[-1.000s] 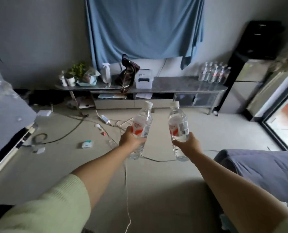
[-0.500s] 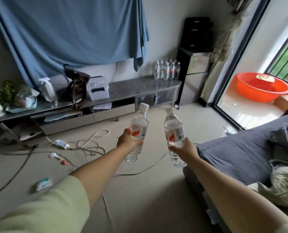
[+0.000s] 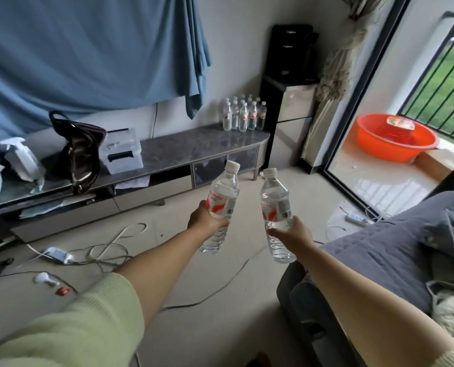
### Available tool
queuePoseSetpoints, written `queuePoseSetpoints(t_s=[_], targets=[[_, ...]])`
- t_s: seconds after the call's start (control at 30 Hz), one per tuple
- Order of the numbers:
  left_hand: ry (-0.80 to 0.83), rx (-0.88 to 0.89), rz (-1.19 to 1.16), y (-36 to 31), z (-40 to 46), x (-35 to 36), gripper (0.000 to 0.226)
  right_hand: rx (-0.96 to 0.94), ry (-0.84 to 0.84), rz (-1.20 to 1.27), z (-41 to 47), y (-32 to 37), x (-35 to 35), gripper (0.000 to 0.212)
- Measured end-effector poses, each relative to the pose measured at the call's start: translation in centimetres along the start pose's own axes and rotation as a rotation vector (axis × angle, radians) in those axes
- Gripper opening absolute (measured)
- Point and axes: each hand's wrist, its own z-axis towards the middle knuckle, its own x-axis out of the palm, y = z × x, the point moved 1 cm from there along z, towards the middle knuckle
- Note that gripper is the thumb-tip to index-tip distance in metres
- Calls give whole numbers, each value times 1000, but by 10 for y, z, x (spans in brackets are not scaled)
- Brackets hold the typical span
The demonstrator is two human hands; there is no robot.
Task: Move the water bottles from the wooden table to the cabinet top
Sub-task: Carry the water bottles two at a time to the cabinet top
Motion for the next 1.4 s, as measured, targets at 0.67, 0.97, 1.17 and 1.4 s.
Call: queuePoseSetpoints(t_s=[0.67,0.97,1.17,1.4], targets=[[27,-89,-29,-97,253,66,61,35,41,25,288,58,-25,51],[100,-29,-104,-146,419,23,62,59,-29,92,413,129,1,43],[109,-92,-146,-160,488,25,61,90,-44,144,472,149,13,44],[172,-128,-108,-166,563,46,61,104,0,183,564,160,21,44]])
